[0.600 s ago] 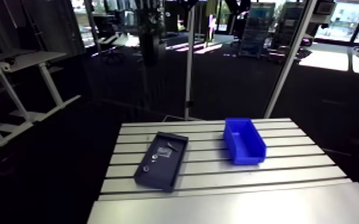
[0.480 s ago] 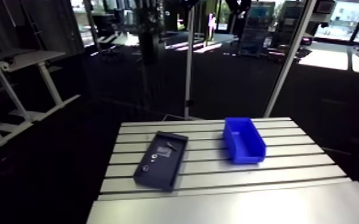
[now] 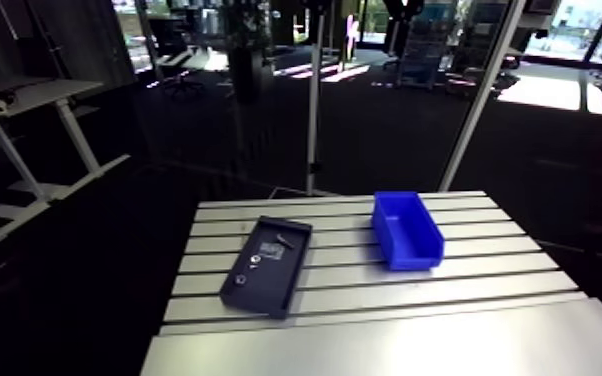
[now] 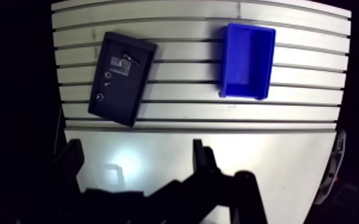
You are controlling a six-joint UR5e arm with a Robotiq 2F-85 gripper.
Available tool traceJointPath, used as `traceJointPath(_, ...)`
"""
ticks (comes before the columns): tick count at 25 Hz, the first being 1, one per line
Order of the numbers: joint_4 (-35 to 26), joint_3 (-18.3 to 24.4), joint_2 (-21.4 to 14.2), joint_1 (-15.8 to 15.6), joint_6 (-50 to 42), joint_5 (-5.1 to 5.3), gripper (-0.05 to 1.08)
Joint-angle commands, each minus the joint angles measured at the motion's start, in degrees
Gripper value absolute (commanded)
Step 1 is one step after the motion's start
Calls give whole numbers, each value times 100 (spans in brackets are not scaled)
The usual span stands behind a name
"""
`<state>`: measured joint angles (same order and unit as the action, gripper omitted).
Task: Pick up the M10 bolt from the tray and put it into the blue bin.
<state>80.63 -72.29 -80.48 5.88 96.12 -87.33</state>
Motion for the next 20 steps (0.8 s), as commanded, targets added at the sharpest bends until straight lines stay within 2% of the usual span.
traceJointPath(1,9,1,2,1,-1,2,1)
traceJointPath(13,18,-17,37,-8,-133,-16,1)
traceJointPath(18,53,1,178,-60,-71,19,1)
traceJointPath(20,238,1,257,-122,-27,46,1)
